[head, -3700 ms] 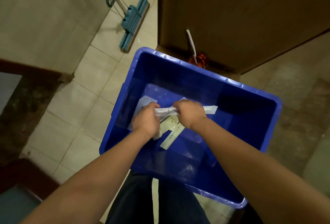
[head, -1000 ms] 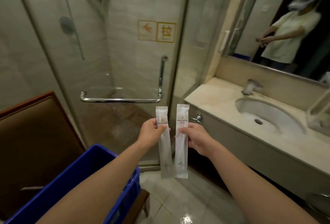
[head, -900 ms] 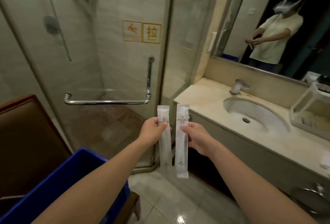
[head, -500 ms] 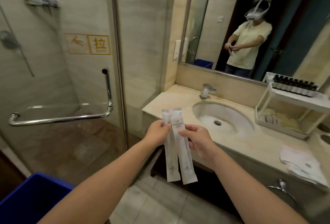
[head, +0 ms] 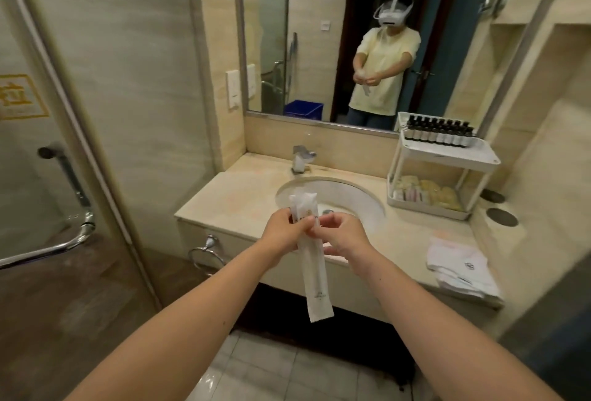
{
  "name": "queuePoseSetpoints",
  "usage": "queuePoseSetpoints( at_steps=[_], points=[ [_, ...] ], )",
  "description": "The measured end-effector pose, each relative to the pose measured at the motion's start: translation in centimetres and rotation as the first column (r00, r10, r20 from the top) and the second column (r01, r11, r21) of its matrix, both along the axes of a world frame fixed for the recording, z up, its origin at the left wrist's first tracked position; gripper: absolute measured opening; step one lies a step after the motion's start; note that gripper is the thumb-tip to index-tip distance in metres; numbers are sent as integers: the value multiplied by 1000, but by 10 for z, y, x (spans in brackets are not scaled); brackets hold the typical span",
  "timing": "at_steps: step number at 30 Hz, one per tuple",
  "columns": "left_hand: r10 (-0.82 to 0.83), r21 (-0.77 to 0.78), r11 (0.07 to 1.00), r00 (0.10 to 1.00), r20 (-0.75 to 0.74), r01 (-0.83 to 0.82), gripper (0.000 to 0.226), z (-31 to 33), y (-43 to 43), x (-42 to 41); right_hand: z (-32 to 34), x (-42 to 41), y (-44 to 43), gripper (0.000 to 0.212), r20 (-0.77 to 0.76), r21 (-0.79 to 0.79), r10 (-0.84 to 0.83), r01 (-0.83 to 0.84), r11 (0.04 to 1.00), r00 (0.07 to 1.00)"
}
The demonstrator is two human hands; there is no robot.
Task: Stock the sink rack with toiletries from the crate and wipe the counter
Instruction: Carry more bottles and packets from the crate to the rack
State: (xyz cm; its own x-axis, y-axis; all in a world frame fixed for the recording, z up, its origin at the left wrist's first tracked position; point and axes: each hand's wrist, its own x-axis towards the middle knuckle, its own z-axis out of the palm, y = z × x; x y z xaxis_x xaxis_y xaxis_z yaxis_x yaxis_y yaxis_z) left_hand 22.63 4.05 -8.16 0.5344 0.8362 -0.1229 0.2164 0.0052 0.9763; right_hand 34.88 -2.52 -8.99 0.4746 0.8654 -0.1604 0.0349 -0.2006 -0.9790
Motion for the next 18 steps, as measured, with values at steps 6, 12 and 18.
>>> queuePoseSetpoints(
  at_steps=[6,12,18],
  points=[
    [-58,-59,996,998,20,59,15,-7,8,76,-8,58,-13,36,60,-91,-93,98,991,994],
    [-83,-81,993,993,81,90,16,-14,34,146,-8,100,-10,26,113,-258,-83,110,960,990],
    [-177,-35,982,964,197,188,21,-1,79,204,13,149,20,7,299,-210,-202,271,939,933]
  ],
)
